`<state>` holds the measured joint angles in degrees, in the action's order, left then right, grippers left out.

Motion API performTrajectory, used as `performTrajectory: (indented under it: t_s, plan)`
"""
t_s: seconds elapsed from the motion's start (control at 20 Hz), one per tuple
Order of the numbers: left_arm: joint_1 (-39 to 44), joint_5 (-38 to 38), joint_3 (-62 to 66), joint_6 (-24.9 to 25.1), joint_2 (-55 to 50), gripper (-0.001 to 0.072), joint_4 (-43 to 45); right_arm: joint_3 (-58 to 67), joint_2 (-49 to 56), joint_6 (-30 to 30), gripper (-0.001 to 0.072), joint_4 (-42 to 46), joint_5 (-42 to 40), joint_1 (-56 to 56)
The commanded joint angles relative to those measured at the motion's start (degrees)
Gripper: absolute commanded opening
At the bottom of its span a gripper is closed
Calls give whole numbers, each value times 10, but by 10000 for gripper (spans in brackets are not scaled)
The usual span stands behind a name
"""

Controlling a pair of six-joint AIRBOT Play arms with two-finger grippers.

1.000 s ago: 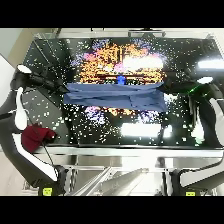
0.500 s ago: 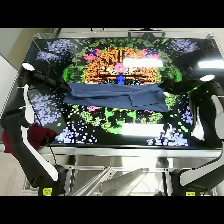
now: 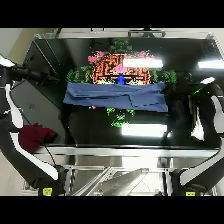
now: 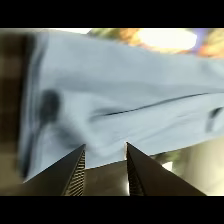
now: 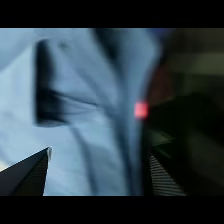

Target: Fold the shirts.

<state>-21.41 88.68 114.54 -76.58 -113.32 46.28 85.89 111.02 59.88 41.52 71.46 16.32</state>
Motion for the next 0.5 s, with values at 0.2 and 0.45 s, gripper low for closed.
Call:
performTrajectory:
  t_s: [0.2,0.45]
  plan:
    - [64,-14,-3,3,18,266,-88,0,24,-19,86,-17,-7,-47]
    - [198,-44,-3,18,-4,4,-83,53,3,5,12,-17,67,-40]
